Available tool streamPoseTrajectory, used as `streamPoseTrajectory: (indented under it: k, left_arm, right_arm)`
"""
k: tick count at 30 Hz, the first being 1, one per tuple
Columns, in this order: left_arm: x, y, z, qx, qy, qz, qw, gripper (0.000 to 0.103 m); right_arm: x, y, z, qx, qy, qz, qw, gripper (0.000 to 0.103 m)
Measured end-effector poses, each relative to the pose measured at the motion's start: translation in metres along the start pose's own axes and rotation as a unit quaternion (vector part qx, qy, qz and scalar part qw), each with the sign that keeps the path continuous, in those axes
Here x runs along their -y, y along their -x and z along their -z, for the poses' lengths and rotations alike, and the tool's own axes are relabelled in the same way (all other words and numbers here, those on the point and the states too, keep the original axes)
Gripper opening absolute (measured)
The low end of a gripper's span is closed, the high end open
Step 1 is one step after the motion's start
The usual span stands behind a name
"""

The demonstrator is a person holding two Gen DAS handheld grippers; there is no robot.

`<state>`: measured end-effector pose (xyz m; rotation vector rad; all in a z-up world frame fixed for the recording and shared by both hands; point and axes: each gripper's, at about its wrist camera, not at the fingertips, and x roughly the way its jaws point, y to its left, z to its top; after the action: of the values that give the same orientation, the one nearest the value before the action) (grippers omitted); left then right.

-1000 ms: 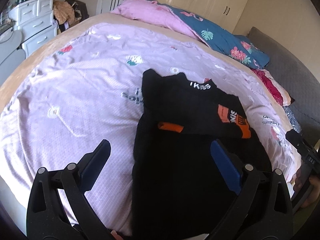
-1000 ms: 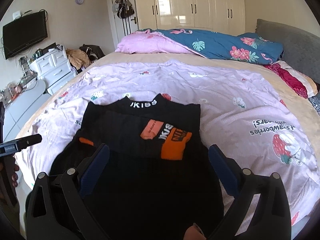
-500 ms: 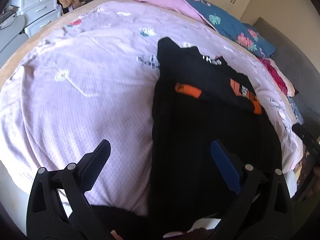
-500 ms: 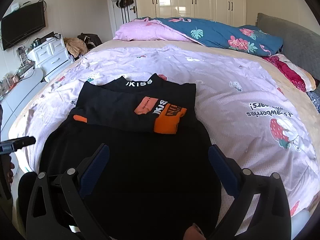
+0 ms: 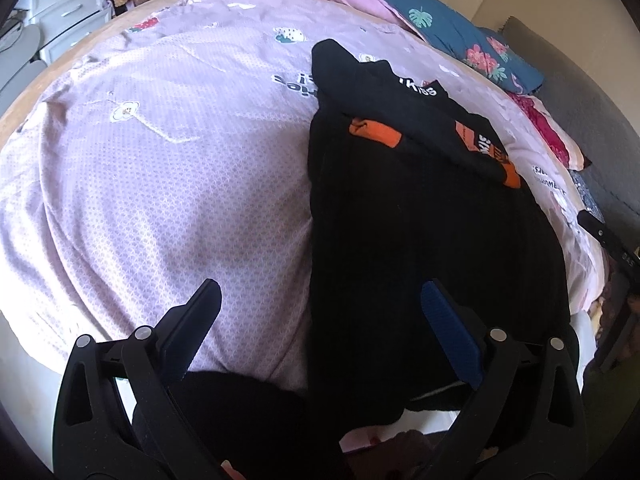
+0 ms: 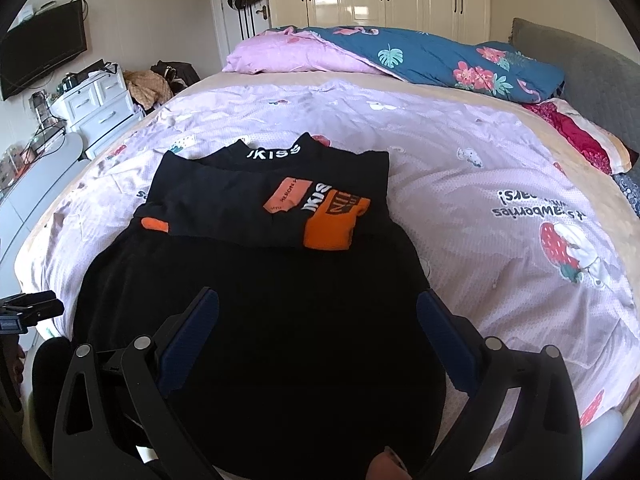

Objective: Fold small clothes
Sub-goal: 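Grasp the black shirt hem with the left tool while the right tool grasps the hem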

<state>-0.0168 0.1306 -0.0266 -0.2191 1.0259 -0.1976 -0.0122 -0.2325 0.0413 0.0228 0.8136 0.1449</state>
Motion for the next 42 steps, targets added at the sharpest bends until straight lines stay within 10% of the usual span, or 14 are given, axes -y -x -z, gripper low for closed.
streamPoseTrajectory:
  k: [5,15,26,42]
  left_arm:
    - [0.003,-0.001,0.009,-0.014,-0.003,0.018,0.9997,0.093]
    - [0.011,-0.019,0.026,-0.056,0.008,0.050,0.9972,0.060]
    - [0.021,-0.031,0.042,-0.083,0.006,0.051,0.9952,0.059]
    - [0.014,-0.031,0.040,-0.074,0.013,0.052,0.9958,0.017]
  right_arm:
    - [-0.001,-0.004,0.009,-0.011,0.003,-0.002,1.000,0.099]
    - [0.006,-0.006,0.024,-0.027,0.001,0.002,1.000,0.099]
    - [0.017,-0.002,0.044,-0.053,0.009,-0.007,0.999,0.099]
    - [0.064,0.015,0.094,-0.120,-0.025,-0.043,0.992,0.098]
